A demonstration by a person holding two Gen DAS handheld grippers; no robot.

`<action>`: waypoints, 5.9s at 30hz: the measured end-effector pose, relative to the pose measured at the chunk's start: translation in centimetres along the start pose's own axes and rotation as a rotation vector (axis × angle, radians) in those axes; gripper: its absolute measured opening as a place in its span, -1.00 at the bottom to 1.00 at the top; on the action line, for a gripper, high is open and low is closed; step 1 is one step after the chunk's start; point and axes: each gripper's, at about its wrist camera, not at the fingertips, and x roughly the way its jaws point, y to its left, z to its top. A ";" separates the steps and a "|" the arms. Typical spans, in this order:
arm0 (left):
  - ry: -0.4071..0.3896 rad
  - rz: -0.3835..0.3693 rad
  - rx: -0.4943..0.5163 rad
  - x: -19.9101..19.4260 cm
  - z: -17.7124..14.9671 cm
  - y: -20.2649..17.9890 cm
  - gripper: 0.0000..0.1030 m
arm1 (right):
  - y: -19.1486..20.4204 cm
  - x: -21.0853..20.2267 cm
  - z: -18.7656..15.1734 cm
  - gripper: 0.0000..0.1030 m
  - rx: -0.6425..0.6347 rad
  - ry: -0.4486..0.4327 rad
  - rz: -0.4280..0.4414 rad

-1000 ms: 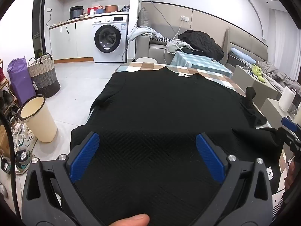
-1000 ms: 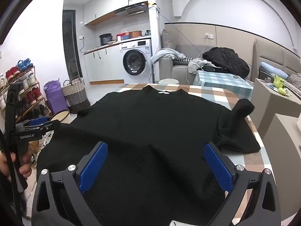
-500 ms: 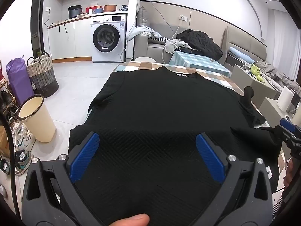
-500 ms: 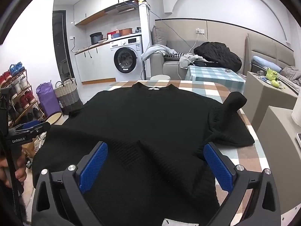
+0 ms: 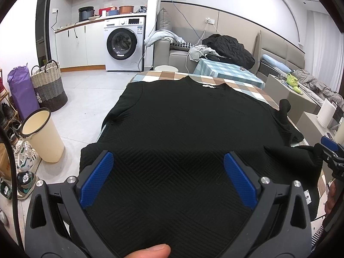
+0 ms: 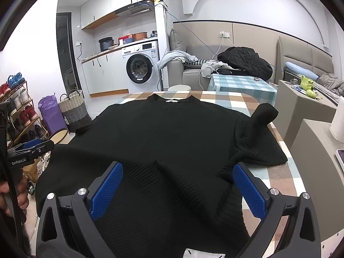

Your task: Fold small clothes

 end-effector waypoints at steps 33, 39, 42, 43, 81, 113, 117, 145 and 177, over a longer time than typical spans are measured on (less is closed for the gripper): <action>0.026 -0.020 0.014 0.9 -0.1 -0.2 0.98 | -1.1 0.7 -0.2 1.00 0.039 0.038 -0.007; 0.045 -0.006 0.015 1.8 -0.2 0.1 0.98 | -1.5 0.9 -0.4 1.00 0.060 0.059 -0.006; 0.052 -0.001 0.014 2.2 -0.2 0.3 0.98 | -1.5 1.0 -0.3 1.00 0.062 0.059 -0.004; 0.057 0.002 0.010 2.5 -0.2 0.4 0.98 | -1.5 1.0 -0.3 1.00 0.061 0.057 -0.002; 0.246 -0.005 0.108 7.9 1.2 -4.9 0.98 | -4.3 3.9 1.8 1.00 0.189 0.139 -0.002; 0.297 0.077 0.066 15.6 6.1 -1.6 0.98 | -3.4 10.9 3.5 1.00 0.087 0.348 -0.156; 0.299 0.081 0.071 16.1 6.2 -1.7 0.98 | -3.5 11.3 3.6 1.00 0.093 0.368 -0.149; 0.343 0.075 0.096 19.4 7.0 -2.5 0.98 | -7.3 13.9 3.9 1.00 0.194 0.413 -0.134; 0.303 0.139 -0.008 19.3 7.0 2.9 0.98 | -22.4 10.5 3.4 -0.78 0.510 0.176 -0.369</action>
